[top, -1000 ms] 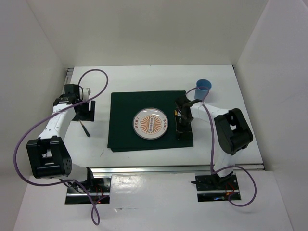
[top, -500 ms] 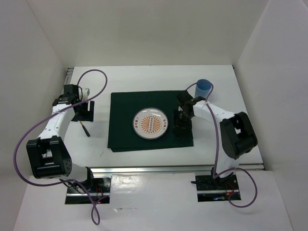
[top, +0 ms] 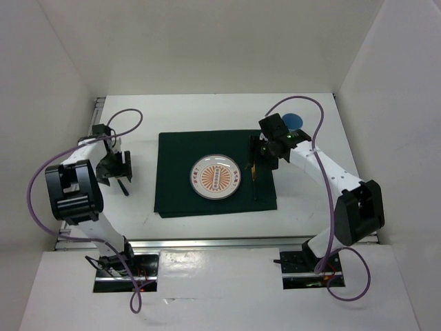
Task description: Set the dinner table for one person
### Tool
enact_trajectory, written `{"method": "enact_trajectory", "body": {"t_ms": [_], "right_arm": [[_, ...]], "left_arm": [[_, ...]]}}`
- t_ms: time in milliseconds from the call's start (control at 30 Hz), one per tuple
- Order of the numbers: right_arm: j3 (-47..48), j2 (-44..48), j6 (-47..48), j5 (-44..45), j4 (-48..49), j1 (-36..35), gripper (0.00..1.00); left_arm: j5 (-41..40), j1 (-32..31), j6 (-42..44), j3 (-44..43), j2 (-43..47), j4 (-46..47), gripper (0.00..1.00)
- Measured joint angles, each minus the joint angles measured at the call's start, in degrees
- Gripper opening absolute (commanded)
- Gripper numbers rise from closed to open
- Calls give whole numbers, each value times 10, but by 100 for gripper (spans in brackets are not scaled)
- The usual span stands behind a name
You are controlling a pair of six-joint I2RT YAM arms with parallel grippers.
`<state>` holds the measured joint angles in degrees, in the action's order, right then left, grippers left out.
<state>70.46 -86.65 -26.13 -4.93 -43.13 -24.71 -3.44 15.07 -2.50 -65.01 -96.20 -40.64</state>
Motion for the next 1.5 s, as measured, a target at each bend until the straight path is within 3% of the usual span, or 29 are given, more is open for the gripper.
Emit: {"method": "enact_trajectory", "body": {"t_ms": [233, 367, 467, 533, 767, 800, 933, 1267, 1400, 1500], "right_arm": [[0, 4, 2, 3, 0, 0, 65], [0, 4, 3, 8, 1, 0, 65], [0, 4, 3, 12, 1, 0, 65], [0, 4, 3, 13, 2, 0, 65], [0, 4, 3, 14, 3, 0, 65], [0, 4, 3, 15, 3, 0, 65], [0, 4, 3, 16, 3, 0, 65], [0, 6, 3, 17, 3, 0, 65], [0, 9, 2, 16, 3, 0, 65], [0, 14, 0, 22, 3, 0, 65]], "left_arm": [[-14, 0, -58, -52, -103, -4, 84], [-11, 2, -70, -64, -113, -15, 81], [-1, 9, -70, -57, -111, -18, 67], [7, 12, -71, -49, -107, -22, 52], [19, 14, -69, -43, -105, -28, 32], [21, 14, -69, -43, -105, -28, 22], [19, 14, -64, -42, -105, -27, 0], [22, 14, -31, -17, -72, -21, 0], [25, 1, -10, -19, -3, -40, 0], [25, -46, -5, -38, 66, -58, 0]]}}
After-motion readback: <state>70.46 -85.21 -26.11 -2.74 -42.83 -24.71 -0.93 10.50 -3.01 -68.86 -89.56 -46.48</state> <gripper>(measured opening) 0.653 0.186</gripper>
